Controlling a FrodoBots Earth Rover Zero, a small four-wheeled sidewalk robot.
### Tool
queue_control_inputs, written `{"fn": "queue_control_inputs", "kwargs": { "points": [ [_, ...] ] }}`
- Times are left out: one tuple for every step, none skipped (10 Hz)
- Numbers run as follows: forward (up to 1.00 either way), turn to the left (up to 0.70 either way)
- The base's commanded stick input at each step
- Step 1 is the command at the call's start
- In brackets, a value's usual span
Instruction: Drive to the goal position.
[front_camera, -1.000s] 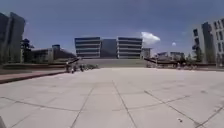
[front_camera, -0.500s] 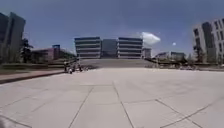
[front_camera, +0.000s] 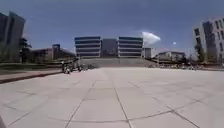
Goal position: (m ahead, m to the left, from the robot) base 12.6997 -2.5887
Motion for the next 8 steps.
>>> {"fn": "queue_control_inputs", "kwargs": {
  "points": [
    [1.0,0.0],
    [1.0,0.0],
    [1.0,0.0],
    [1.0,0.0],
    [1.0,0.0],
    [1.0,0.0],
    [1.0,0.0],
    [1.0,0.0]
  ]
}}
